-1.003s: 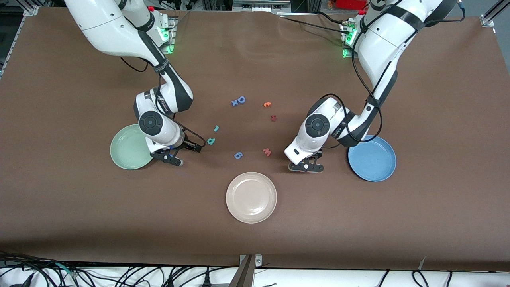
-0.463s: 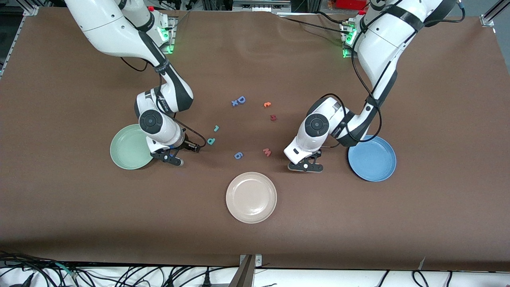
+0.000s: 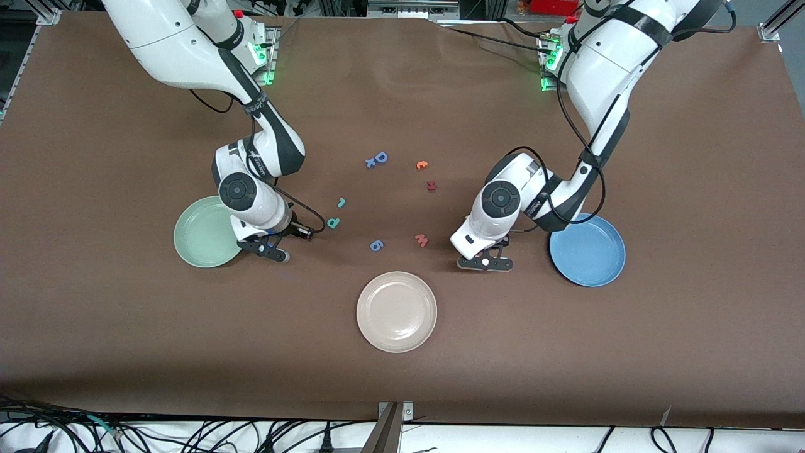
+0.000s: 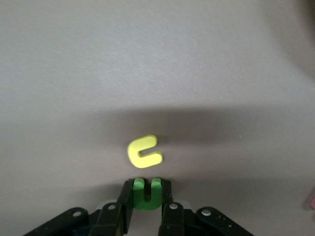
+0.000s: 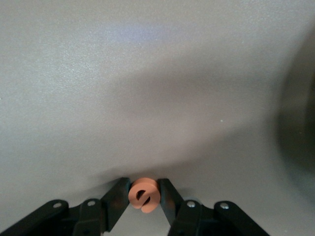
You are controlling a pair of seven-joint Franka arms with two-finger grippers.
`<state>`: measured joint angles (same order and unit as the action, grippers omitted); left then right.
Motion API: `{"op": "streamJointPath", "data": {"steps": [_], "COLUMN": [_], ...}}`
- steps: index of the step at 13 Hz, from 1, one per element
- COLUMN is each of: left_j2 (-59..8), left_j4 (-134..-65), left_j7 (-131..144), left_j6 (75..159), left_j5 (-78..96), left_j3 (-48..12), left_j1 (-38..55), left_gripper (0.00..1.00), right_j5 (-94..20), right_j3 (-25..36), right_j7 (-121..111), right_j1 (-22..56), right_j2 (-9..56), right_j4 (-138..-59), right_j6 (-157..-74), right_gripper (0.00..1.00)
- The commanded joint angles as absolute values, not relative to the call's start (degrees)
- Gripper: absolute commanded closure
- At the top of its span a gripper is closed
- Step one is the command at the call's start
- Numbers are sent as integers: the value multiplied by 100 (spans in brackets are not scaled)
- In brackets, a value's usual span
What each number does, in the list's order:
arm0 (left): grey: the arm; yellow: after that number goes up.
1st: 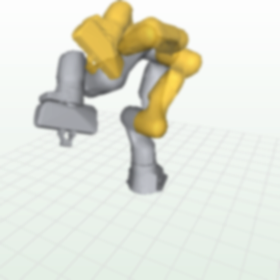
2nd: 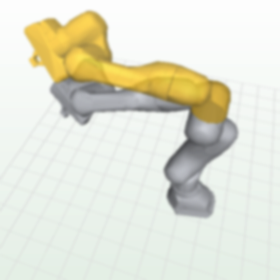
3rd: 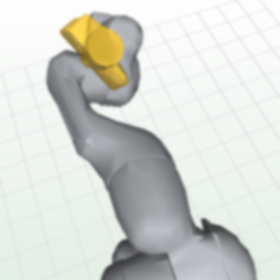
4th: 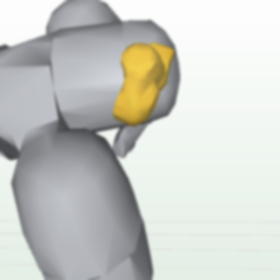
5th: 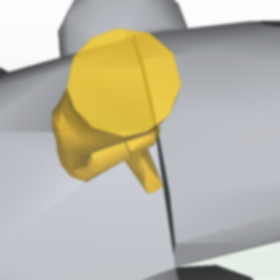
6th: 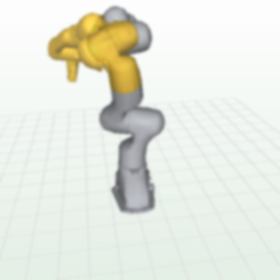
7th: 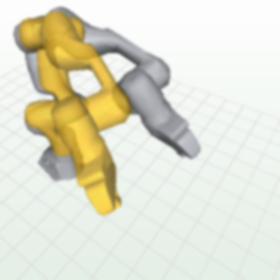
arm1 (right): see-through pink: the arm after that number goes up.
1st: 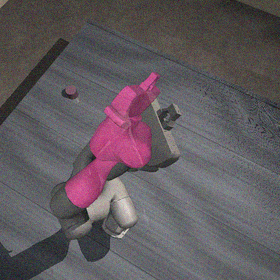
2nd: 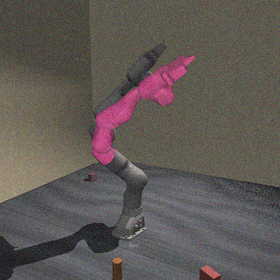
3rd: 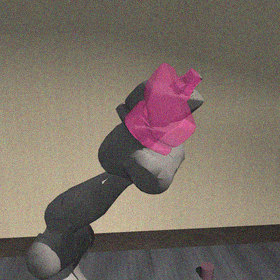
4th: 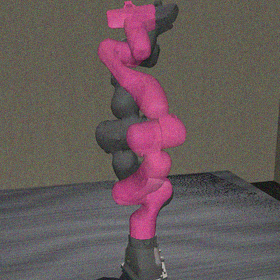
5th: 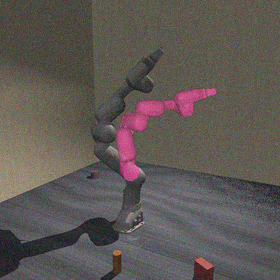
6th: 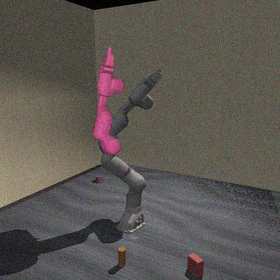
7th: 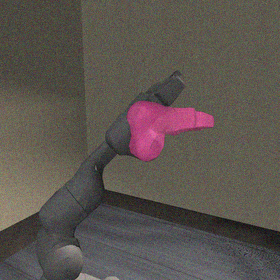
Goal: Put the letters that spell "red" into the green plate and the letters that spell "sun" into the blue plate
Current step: 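Grasp the green u with the left gripper while the right gripper grasps orange e, then place the u and e on blue and green plates with both grippers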
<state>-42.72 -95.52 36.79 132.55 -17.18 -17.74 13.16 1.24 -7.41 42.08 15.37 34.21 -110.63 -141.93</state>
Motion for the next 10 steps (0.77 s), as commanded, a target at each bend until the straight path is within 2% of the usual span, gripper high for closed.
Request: {"op": "streamJointPath", "data": {"steps": [1, 3, 5, 6, 10], "left_j2": [-3719, -3561, -3437, -3428, -3436], "left_j4": [-9563, -9510, -9510, -9510, -9589], "left_j7": [3500, 2860, 2419, 2252, 1074], "left_j6": [12510, 11982, 11534, 11270, 11153], "left_j5": [-1486, -1389, -1389, -1397, -1397], "left_j3": [-1775, -1767, -1767, -1758, -1758], "left_j1": [1170, 994, 696, 494, -174], "left_gripper": [99, 99, 97, 93, 94], "right_j5": [211, 211, 211, 211, 176], "right_j3": [-738, -730, -686, -659, -265], "right_j7": [4219, 4114, 4078, 4035, 3228], "right_j1": [1512, 1486, 1459, 1450, 1389], "right_j2": [3481, 3358, 3165, 3086, 2743], "right_j4": [-11136, -11127, -11031, -10961, -10854], "right_j6": [-14283, -14221, -13766, -13485, -12737], "right_gripper": [87, 87, 87, 87, 87]}}
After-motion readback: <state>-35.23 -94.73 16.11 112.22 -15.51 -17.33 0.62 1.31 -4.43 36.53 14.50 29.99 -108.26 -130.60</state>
